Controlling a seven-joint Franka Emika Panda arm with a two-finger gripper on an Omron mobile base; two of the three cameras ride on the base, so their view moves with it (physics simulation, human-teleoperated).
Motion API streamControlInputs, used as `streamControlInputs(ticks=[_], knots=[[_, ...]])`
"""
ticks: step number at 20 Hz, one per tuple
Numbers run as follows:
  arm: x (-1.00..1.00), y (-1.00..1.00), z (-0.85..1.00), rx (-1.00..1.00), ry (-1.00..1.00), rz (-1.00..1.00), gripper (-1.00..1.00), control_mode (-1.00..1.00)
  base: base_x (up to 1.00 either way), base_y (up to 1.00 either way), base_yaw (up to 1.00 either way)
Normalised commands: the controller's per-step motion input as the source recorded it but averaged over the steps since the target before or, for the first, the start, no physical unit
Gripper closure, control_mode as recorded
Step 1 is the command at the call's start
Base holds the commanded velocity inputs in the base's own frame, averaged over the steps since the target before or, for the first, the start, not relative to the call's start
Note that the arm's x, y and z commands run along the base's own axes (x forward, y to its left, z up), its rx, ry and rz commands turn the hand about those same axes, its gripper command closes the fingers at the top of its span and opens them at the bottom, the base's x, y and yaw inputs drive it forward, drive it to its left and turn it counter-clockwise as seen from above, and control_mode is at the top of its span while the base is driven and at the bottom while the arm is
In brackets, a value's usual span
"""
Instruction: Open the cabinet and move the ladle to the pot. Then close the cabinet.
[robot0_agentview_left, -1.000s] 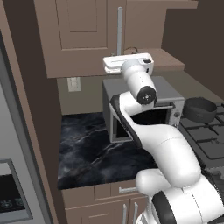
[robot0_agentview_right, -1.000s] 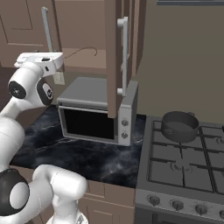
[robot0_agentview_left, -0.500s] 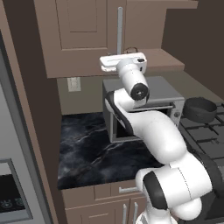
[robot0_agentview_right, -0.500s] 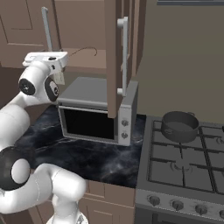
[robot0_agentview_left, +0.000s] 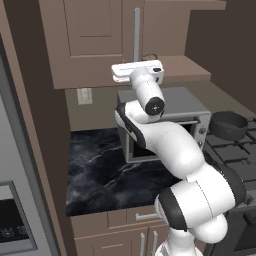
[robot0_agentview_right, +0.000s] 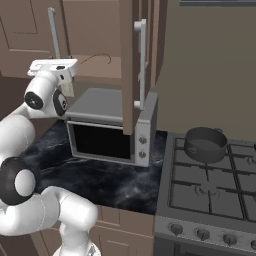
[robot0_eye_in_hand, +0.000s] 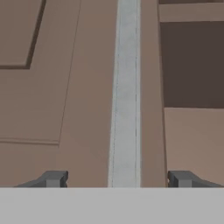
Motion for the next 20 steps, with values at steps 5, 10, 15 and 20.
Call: streamControlInputs(ticks=[5, 10, 15, 20], knots=[[0.21, 0.0, 0.0, 0.0, -0.01, 0.0, 1.0, -1.0, 0.0, 0.0, 0.0], [0.24, 0.0, -0.01, 0.0, 0.0, 0.0, 1.0, -1.0, 0.0, 0.0, 0.0], [0.03, -0.01, -0.01, 0.07, 0.07, -0.01, 1.0, -1.0, 0.0, 0.0, 0.0], [-0.02, 0.03, 0.0, 0.19, 0.21, -0.04, 1.0, -1.0, 0.0, 0.0, 0.0]])
